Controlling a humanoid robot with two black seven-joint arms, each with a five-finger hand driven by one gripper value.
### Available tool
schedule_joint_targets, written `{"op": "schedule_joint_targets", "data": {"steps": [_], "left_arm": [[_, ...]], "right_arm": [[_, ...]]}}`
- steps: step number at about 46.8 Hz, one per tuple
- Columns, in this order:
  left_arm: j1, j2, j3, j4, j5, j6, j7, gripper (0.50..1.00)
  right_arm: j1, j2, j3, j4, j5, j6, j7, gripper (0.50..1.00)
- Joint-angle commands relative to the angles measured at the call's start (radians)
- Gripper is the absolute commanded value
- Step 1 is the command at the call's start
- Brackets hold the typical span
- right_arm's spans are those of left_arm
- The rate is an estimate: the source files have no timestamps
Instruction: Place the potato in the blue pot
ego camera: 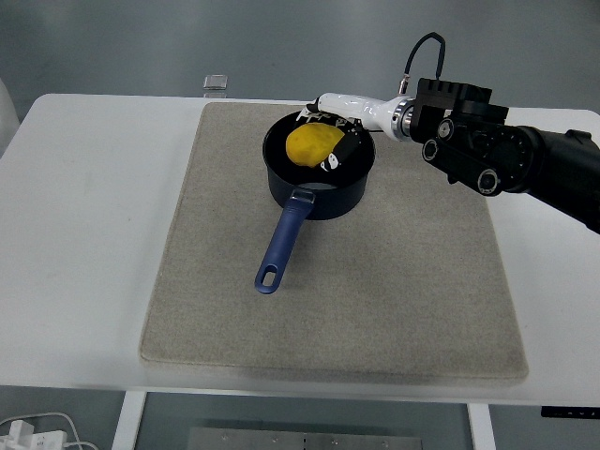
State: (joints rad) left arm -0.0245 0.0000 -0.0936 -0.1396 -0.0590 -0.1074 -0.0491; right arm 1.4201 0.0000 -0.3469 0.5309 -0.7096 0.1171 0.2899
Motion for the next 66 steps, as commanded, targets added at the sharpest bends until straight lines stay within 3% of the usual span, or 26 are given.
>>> {"op": "schedule_joint_targets", "data": {"steps": [1,28,33,45,57,66], "left_arm": [[0.0,0.0,0.0,0.0,-0.001,0.0,0.0,1.0],[0.0,0.0,0.0,0.0,0.001,0.0,0.0,1.0],[0.0,0.0,0.0,0.0,-0.001,0.0,0.0,1.0],[0.0,0.0,0.0,0.0,0.001,0.0,0.0,1.0],[0.0,0.0,0.0,0.0,-0.001,0.0,0.0,1.0],[0.0,0.0,0.0,0.0,-0.001,0.0,0.0,1.0]], "right_arm": [[0.0,0.0,0.0,0.001,-0.001,-0.001,0.0,0.944],[0.014,0.0,0.008,0.001,0.004,-0.008,0.0,0.944],[0.033,-0.005,0.058,0.001,0.005,-0.01,0.0,0.944],[0.031,-0.09,0.236,0.001,0.079,0.003,0.0,0.944],[0.002,-0.198,0.252,0.001,0.399,0.013,0.0,0.944],[-0.047,-0.282,0.256,0.001,0.538,0.042,-0.002,0.944]]}}
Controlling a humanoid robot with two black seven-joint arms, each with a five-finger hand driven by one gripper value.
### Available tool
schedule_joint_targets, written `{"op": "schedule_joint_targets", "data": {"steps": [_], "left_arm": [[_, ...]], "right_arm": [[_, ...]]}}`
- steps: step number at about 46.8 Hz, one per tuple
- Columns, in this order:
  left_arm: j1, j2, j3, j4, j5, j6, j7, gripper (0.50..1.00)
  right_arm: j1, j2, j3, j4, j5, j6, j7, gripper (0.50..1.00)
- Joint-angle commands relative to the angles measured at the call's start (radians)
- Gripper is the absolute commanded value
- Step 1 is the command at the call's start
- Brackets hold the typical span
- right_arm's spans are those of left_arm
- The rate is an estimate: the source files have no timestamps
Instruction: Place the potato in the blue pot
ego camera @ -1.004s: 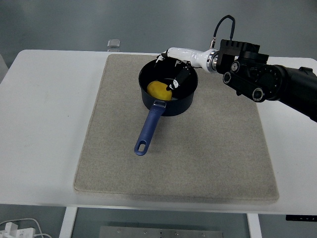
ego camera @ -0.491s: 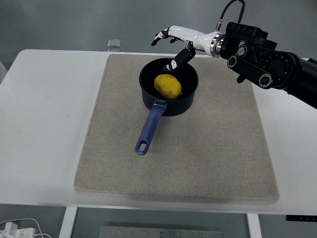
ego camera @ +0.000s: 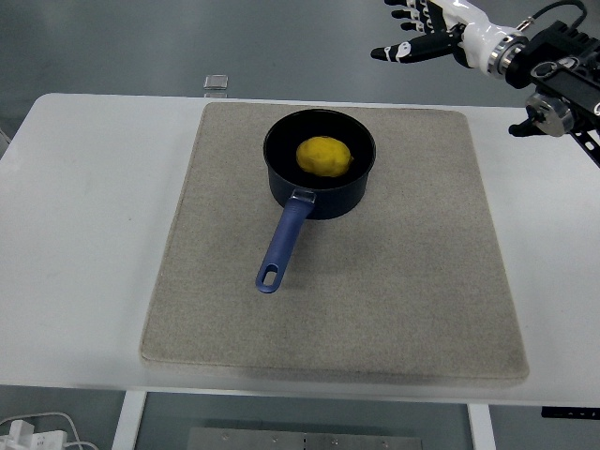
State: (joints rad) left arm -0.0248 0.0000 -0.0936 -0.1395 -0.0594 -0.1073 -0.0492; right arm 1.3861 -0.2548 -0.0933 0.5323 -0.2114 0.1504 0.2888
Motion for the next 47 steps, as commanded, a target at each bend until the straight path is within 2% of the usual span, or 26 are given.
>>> {"op": "schedule_joint_targets", "data": {"steps": [1,9,16,24,32,38,47], "left_arm": [[0.0,0.0,0.0,0.0,0.001,0.0,0.0,1.0],[0.0,0.0,0.0,0.0,0.0,0.0,0.0,1.0],[0.0,0.0,0.0,0.0,0.0,0.0,0.0,1.0],[0.0,0.0,0.0,0.0,0.001,0.0,0.0,1.0],[0.0,0.0,0.0,0.0,0.0,0.0,0.0,1.0],[0.0,0.0,0.0,0.0,0.001,0.0,0.0,1.0],[0.0,0.0,0.0,0.0,0.001,0.0,0.0,1.0]], "right_arm": [[-0.016,-0.038,0.003,0.0,0.053,0.011,0.0,0.944],[-0.047,-0.132,0.003,-0.006,0.237,0.014,0.0,0.944],[-0.079,-0.169,0.003,-0.032,0.368,0.008,0.0,0.944],[-0.133,-0.167,0.004,-0.08,0.48,-0.003,0.0,0.944],[-0.157,-0.159,0.007,-0.081,0.555,-0.006,0.0,0.944],[-0.177,-0.149,0.104,-0.081,0.57,-0.054,0.0,0.944],[-0.205,-0.143,0.175,-0.08,0.557,-0.066,0.0,0.944]]}}
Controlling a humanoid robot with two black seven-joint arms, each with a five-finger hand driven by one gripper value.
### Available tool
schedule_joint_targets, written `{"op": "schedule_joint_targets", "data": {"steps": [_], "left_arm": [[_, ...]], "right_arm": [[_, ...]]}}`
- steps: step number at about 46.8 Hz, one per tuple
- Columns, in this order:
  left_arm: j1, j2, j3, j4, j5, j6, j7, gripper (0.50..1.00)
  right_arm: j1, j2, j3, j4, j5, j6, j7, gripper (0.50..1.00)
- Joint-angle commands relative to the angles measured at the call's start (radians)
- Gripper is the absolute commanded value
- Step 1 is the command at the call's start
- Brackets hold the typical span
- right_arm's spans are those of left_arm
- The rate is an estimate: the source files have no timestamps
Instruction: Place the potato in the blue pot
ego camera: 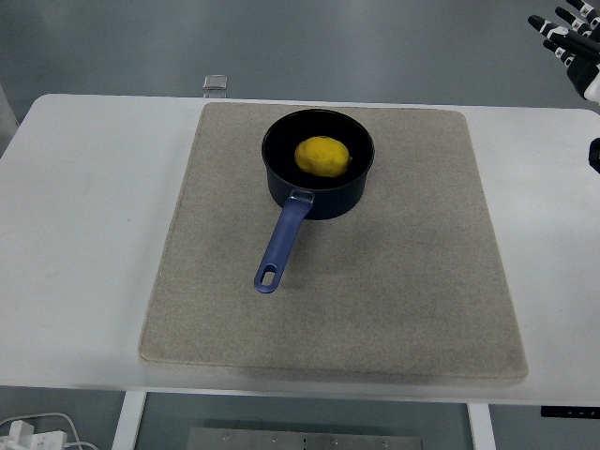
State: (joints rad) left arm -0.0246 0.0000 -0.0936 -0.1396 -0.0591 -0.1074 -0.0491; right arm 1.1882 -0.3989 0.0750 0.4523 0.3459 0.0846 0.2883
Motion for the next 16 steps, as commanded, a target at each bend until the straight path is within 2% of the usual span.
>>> {"op": "schedule_joint_targets", "data": {"steps": [1,16], "left_arm": [[0.0,0.0,0.0,0.0,0.001,0.0,0.0,1.0],[0.0,0.0,0.0,0.0,0.001,0.0,0.0,1.0]], "right_arm": [[-0.007,0.002,0.008,0.0,-0.001,0.0,0.0,0.944],[-0.015,0.025,0.008,0.003,-0.002,0.0,0.0,0.944]]}}
